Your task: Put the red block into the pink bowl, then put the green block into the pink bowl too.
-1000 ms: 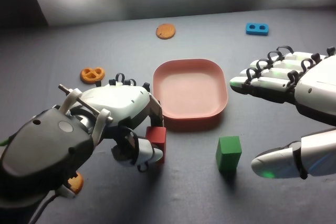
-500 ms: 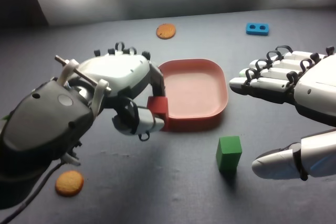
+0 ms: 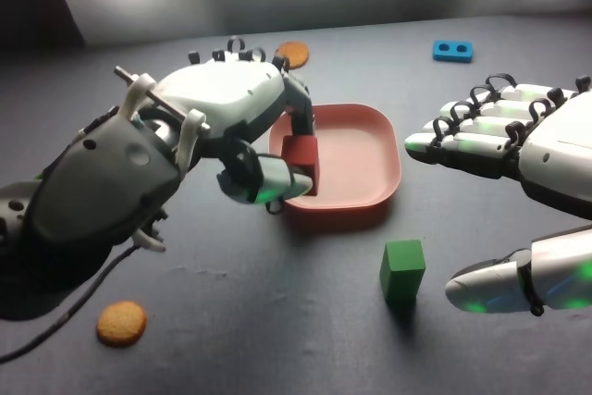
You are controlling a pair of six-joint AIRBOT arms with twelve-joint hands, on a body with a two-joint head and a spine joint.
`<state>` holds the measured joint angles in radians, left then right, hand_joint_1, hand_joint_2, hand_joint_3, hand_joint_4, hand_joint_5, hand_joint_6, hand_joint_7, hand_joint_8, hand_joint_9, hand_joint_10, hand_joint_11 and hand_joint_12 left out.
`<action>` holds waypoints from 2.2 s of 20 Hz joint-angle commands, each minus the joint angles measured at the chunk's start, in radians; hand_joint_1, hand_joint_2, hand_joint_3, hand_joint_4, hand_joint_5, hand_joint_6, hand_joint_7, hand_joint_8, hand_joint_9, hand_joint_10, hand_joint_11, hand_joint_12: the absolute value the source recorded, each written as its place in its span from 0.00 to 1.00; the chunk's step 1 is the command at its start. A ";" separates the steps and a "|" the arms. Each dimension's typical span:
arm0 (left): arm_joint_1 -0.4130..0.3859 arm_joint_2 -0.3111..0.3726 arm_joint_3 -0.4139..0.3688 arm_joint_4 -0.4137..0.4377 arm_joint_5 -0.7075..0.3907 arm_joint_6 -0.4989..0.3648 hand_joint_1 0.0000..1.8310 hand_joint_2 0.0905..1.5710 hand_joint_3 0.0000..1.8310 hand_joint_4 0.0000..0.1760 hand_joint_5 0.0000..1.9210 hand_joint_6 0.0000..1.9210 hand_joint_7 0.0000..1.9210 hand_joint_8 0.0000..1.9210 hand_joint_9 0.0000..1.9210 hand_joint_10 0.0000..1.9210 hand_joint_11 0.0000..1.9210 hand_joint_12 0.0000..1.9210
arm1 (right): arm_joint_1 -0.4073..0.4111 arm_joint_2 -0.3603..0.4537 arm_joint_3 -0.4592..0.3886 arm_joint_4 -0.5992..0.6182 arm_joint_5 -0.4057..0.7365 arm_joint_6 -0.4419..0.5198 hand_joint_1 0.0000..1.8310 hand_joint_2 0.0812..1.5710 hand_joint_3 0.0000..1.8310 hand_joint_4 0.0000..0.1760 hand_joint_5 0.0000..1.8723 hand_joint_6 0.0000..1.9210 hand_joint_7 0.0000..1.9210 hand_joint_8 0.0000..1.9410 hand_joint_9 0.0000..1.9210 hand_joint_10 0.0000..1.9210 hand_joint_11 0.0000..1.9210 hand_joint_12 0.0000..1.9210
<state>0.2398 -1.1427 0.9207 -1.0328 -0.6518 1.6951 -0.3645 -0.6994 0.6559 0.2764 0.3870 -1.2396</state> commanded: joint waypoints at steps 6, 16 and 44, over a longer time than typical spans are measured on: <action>-0.016 -0.019 0.060 0.123 -0.053 -0.071 0.57 0.73 0.00 0.00 0.45 0.60 0.25 0.00 0.16 0.00 0.00 0.23 | 0.009 0.010 -0.001 -0.008 0.111 0.008 0.08 0.60 0.00 0.00 0.05 0.00 0.04 0.00 0.02 0.00 0.00 0.20; -0.020 -0.066 0.146 0.199 -0.045 -0.149 0.58 0.73 0.00 0.00 0.46 0.59 0.22 0.00 0.12 0.00 0.00 0.15 | 0.008 0.010 0.005 0.000 0.117 0.008 0.07 0.59 0.00 0.00 0.07 0.00 0.05 0.00 0.03 0.00 0.00 0.18; 0.003 -0.127 0.302 0.271 -0.045 -0.236 0.56 0.74 0.00 0.09 0.43 0.63 0.25 0.00 0.14 0.00 0.00 0.21 | 0.003 0.009 0.011 0.021 0.116 0.008 0.10 0.60 0.00 0.00 0.08 0.00 0.08 0.00 0.05 0.00 0.00 0.24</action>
<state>0.2443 -1.2804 1.2194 -0.7994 -0.6022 1.4631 -0.3668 -0.6994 0.6674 0.3035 0.3992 -1.2350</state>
